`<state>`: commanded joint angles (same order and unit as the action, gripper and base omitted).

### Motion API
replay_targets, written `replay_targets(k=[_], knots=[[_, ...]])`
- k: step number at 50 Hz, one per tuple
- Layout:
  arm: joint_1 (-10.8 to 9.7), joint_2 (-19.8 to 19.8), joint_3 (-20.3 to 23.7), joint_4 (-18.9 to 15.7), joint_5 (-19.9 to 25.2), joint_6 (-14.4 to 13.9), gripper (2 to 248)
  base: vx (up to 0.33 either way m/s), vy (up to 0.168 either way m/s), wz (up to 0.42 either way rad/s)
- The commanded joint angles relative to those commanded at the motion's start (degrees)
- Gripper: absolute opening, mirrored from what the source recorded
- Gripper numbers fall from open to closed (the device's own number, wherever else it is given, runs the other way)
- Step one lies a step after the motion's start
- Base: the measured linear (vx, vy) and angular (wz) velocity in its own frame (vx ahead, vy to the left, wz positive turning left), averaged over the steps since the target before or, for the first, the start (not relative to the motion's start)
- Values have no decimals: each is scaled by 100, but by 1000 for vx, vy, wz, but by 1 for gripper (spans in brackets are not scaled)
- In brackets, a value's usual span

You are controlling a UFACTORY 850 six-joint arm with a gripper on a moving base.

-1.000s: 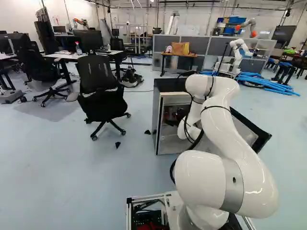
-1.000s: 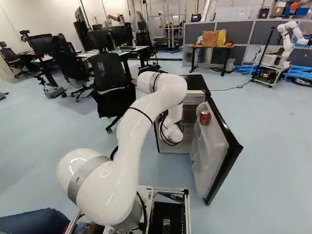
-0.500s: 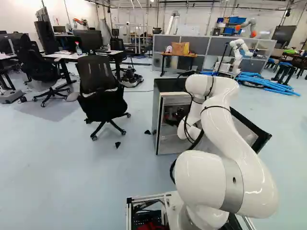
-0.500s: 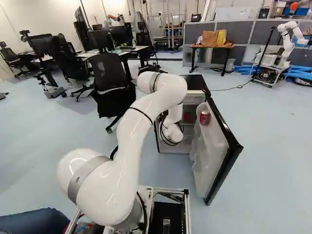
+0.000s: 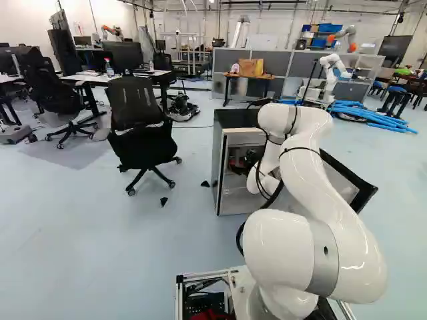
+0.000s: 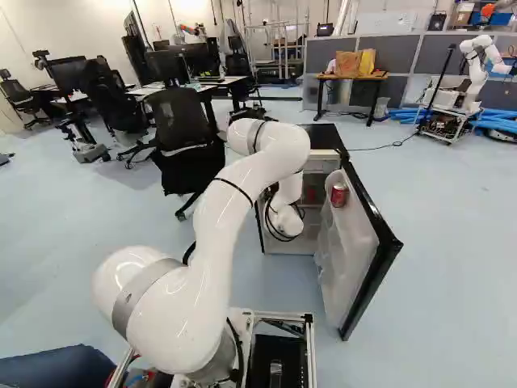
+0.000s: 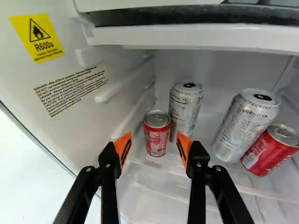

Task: Grab a drink from the fridge

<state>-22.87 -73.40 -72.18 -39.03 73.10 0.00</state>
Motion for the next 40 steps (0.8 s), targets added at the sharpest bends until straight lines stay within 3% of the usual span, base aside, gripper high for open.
replay_targets(k=[40], knots=[[46,-140,-283,0,-155,0,152,0,0,0]])
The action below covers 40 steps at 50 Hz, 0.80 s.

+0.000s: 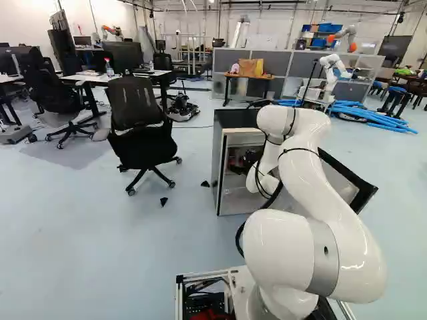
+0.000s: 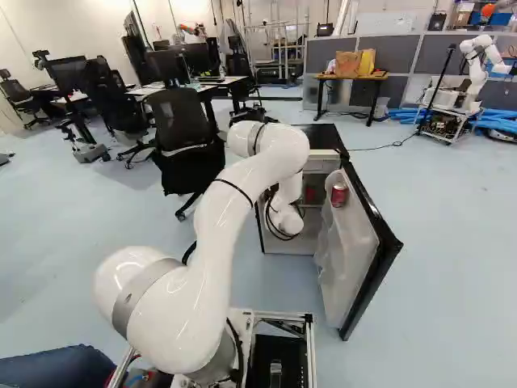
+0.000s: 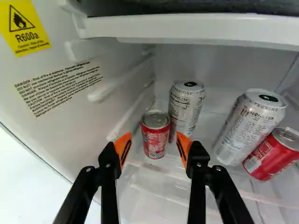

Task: Grab a drink from the fridge

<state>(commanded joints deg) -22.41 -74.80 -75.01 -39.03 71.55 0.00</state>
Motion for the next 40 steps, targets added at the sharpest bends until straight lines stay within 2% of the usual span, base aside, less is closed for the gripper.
replay_targets(k=[40], knots=[[181,-213,-425,0,-197,0,152,0,0,0]])
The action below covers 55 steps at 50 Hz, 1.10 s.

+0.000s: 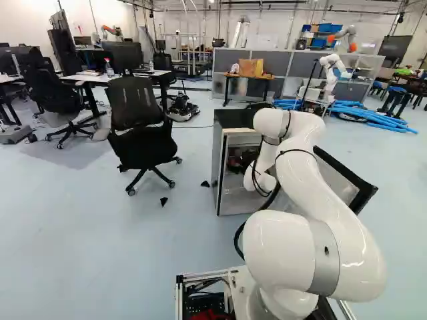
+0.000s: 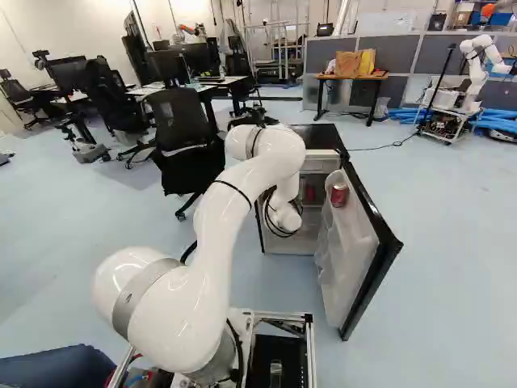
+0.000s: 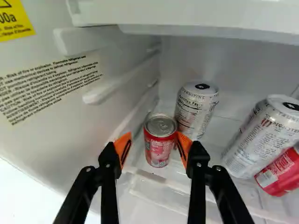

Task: Grab a drink from the fridge

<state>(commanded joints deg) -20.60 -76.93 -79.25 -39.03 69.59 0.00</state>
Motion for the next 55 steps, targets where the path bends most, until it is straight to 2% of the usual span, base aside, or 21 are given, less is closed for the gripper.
replay_targets(k=[39,55], knots=[[95,-201,-395,0,-59,0,152,0,0,0],[96,-204,-400,0,-59,0,152,0,0,0]])
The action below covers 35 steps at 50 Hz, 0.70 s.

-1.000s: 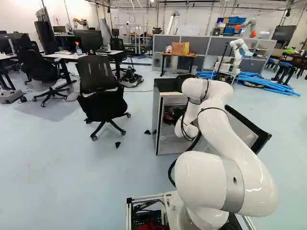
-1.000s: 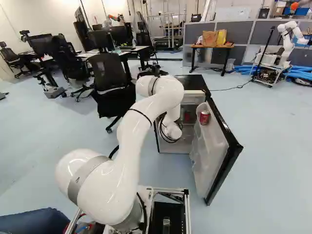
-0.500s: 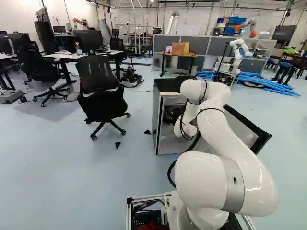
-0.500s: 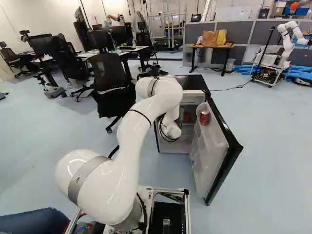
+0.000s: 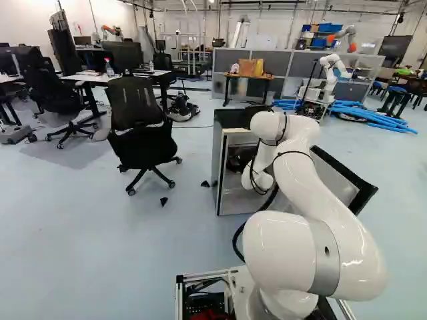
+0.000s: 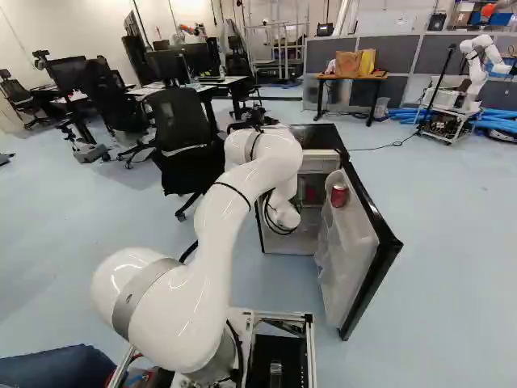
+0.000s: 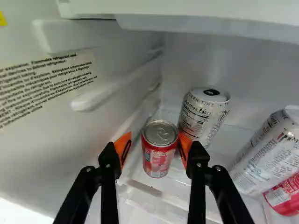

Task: Grab a drink from the fridge

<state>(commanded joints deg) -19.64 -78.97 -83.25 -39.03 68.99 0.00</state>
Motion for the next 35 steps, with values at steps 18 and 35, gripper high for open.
replay_targets(k=[18,35], knots=[[0,0,0,0,0,0,94,0,0,0],[-9,40,78,0,0,0,94,0,0,0]])
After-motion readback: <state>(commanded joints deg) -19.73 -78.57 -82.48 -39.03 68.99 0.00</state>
